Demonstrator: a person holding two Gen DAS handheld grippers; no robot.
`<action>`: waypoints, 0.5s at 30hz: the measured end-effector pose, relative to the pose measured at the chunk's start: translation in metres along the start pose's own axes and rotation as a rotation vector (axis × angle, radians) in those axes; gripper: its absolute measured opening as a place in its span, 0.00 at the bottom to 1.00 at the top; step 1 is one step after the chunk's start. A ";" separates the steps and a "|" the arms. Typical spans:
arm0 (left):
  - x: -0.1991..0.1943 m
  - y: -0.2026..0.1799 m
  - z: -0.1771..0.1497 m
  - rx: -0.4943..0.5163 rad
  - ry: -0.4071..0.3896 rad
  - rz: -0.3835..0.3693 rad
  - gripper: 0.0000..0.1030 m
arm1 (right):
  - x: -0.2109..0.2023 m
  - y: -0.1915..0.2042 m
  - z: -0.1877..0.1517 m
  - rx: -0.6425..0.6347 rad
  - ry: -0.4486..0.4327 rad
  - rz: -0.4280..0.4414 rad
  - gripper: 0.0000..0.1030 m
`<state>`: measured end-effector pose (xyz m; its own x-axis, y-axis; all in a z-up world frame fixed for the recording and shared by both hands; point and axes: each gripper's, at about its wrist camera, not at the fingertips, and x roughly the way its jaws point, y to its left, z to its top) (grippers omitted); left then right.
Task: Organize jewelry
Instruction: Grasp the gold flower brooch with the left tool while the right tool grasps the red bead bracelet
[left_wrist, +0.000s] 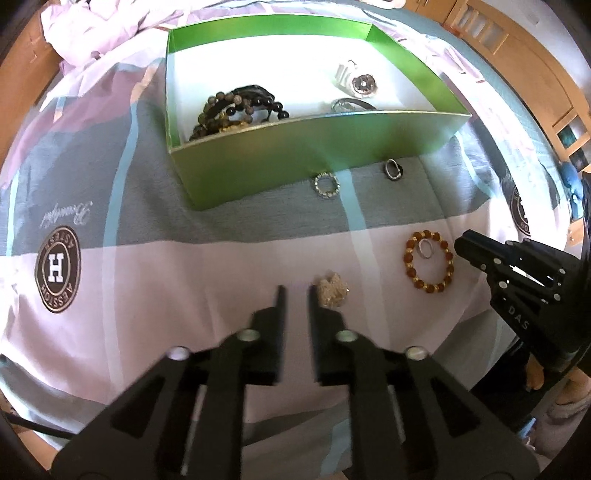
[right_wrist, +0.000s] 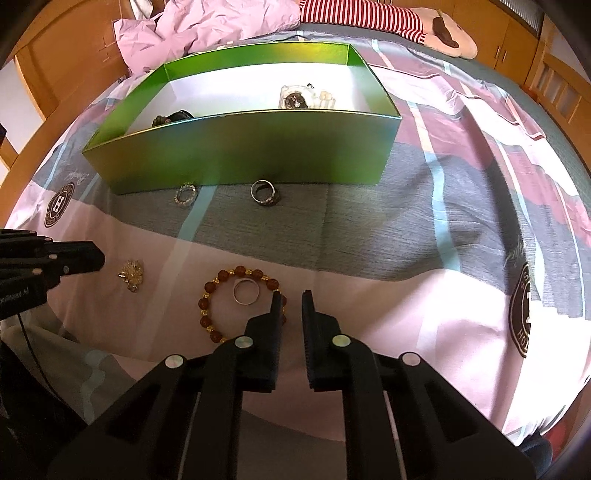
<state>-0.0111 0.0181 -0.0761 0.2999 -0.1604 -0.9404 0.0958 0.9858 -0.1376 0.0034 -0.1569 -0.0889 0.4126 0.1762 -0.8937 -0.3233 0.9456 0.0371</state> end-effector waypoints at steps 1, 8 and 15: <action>0.000 0.001 -0.001 0.004 0.004 -0.002 0.21 | 0.001 0.000 0.000 0.004 0.006 0.003 0.12; 0.016 -0.008 -0.003 0.015 0.023 0.032 0.30 | 0.008 0.000 -0.003 0.021 0.020 0.003 0.34; 0.025 -0.021 0.005 0.042 -0.011 0.020 0.30 | 0.015 0.011 -0.006 -0.043 0.028 -0.041 0.34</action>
<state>-0.0007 -0.0064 -0.0952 0.3124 -0.1417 -0.9393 0.1294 0.9859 -0.1057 0.0013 -0.1451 -0.1048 0.4021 0.1292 -0.9064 -0.3434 0.9390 -0.0185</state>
